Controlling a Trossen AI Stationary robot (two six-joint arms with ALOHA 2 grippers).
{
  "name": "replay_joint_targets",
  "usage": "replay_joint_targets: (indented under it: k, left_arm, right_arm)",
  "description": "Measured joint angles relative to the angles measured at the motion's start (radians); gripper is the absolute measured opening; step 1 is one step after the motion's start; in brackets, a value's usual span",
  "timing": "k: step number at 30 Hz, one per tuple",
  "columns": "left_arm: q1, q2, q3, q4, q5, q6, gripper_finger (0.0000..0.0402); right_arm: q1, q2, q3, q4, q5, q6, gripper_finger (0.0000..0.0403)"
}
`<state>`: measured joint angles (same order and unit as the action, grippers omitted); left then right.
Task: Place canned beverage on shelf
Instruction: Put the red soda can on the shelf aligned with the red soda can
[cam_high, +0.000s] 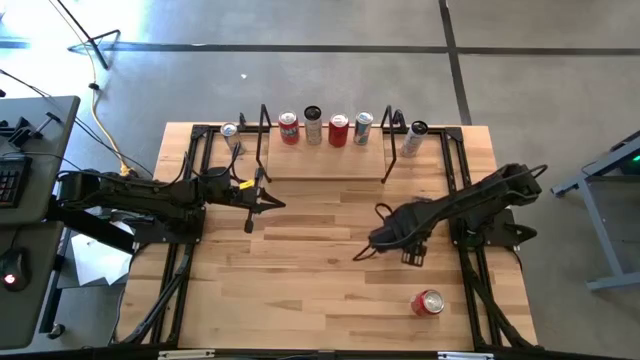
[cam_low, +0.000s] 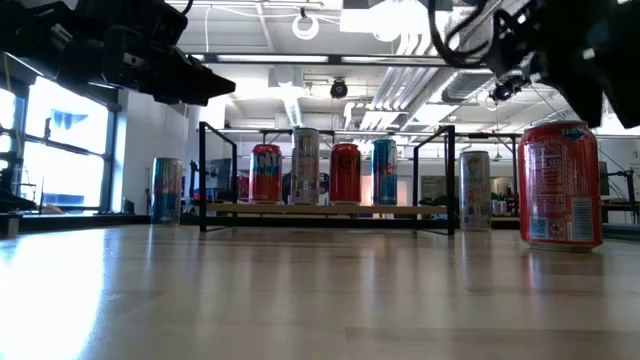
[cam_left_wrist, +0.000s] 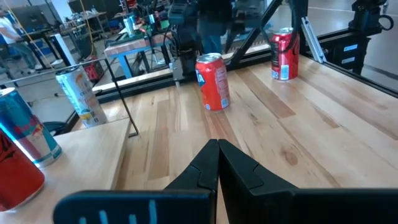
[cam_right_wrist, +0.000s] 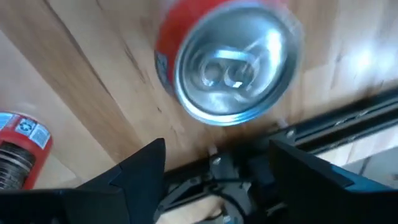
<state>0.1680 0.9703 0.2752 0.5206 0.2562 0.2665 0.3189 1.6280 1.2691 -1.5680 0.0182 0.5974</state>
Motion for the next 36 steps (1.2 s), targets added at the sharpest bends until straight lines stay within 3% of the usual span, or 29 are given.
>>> replay_joint_targets:
  k: [4,12,17,24,27,30,33,36]
  left_arm:
    - [-0.001,0.000,0.000,0.000,-0.001,-0.011,0.0000]
    - [-0.022,0.000,-0.001,0.000,-0.002,-0.019,0.0000]
    - [-0.035,0.000,-0.001,0.000,-0.002,-0.007,0.0000]
    - [-0.035,0.000,-0.002,0.000,-0.006,-0.012,0.0000]
    - [-0.035,0.000,-0.002,0.000,-0.006,-0.019,0.0000]
    - [-0.035,0.000,-0.002,0.000,-0.006,-0.019,0.0000]
    - [-0.037,0.000,-0.002,-0.001,-0.006,-0.021,0.0000]
    - [-0.039,0.000,-0.002,0.000,-0.006,-0.028,0.0000]
  right_arm:
    - [0.004,0.000,-0.055,0.001,-0.030,0.048,0.0209]
    - [0.006,0.000,-0.135,0.131,0.005,0.077,0.0014]
    - [0.016,0.000,-0.160,0.308,0.029,0.092,0.0027]
    - [0.043,0.000,-0.119,0.538,0.089,0.051,0.0003]
    - [0.049,0.000,-0.062,0.478,0.069,0.067,0.0006]
    - [0.051,0.000,-0.014,0.272,-0.006,0.166,0.0002]
    - [0.049,-0.001,-0.026,0.100,-0.012,0.234,0.0001]
    - [0.041,-0.001,-0.088,0.047,0.005,0.213,0.0000]
